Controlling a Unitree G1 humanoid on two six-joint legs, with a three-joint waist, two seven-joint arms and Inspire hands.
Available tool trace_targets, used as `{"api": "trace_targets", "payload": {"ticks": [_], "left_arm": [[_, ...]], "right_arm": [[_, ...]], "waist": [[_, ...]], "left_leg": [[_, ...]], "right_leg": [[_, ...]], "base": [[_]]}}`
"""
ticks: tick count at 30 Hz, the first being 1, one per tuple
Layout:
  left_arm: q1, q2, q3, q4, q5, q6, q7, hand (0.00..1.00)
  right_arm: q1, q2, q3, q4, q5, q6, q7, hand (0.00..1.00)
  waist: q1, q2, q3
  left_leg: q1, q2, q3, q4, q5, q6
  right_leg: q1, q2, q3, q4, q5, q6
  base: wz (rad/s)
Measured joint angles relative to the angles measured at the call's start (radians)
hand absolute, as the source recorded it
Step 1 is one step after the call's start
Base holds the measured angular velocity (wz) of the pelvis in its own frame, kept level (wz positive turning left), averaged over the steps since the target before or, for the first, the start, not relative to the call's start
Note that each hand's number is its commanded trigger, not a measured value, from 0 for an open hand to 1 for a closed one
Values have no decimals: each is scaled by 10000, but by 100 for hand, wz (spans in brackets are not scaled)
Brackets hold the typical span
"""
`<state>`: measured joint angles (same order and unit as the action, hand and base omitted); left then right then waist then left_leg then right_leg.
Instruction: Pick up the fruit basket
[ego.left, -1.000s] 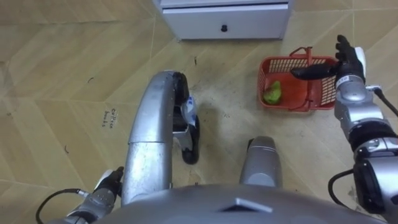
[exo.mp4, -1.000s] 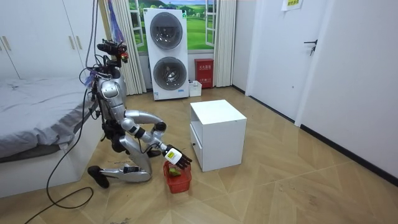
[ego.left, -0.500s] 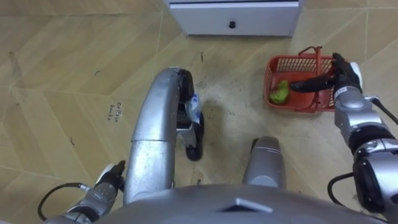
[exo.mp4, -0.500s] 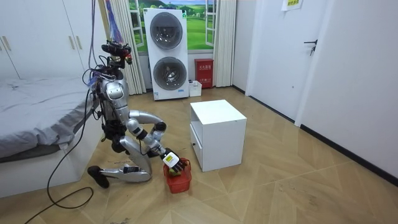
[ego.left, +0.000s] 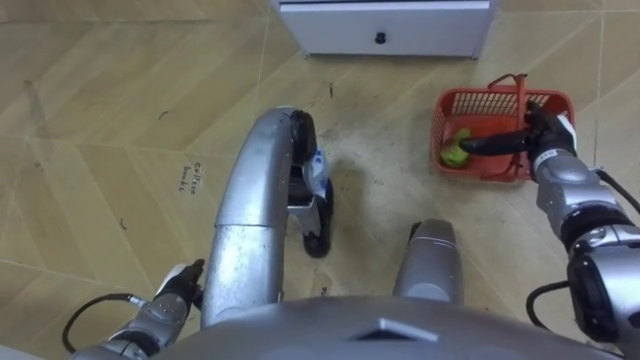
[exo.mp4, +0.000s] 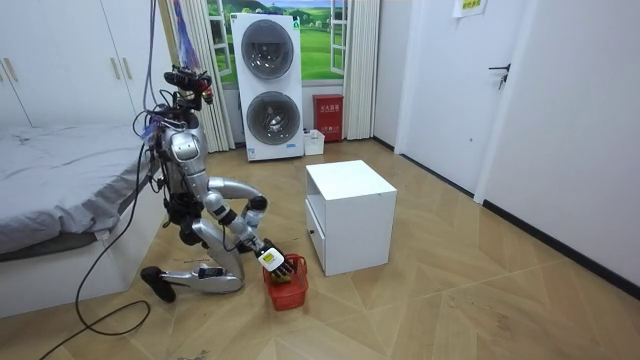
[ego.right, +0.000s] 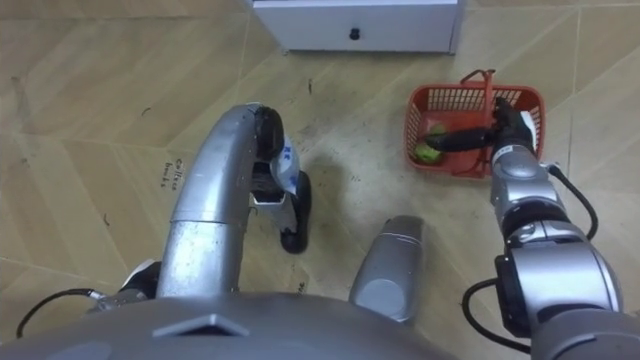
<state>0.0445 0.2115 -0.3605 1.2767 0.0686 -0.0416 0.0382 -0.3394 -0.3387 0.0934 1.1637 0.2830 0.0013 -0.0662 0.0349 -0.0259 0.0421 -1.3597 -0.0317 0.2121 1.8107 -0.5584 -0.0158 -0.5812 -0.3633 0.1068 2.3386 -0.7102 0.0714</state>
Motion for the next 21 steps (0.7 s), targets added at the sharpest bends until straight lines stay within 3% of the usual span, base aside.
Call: {"api": "trace_targets", "payload": {"ticks": [6, 13, 21], "left_arm": [[-205, -36, -2, -11, 2, 44, -311, 0], [-514, -82, -3, 16, 4, 85, -524, 0], [-775, -433, -3, 288, -5, 187, -524, 0]], "right_arm": [[-4, -121, -63, 109, 263, -1, 291, 100], [-6, -119, -92, 675, 262, -2, 486, 100], [-6, -55, -87, 811, 262, 3, 541, 100]], "waist": [[-11, 128, -4], [-22, 82, 27], [-34, -4, 78]], "left_leg": [[-17, -10, 40, -29, 10, -19], [-65, 12, 44, -26, 17, -32], [-95, 25, 51, -17, 28, -36]], "right_leg": [[-38, -36, -10, 10, -2, 3], [-129, -16, 5, 39, -8, 15], [-169, -14, 50, 67, -9, 15]], "base": [[0], [0], [0]]}}
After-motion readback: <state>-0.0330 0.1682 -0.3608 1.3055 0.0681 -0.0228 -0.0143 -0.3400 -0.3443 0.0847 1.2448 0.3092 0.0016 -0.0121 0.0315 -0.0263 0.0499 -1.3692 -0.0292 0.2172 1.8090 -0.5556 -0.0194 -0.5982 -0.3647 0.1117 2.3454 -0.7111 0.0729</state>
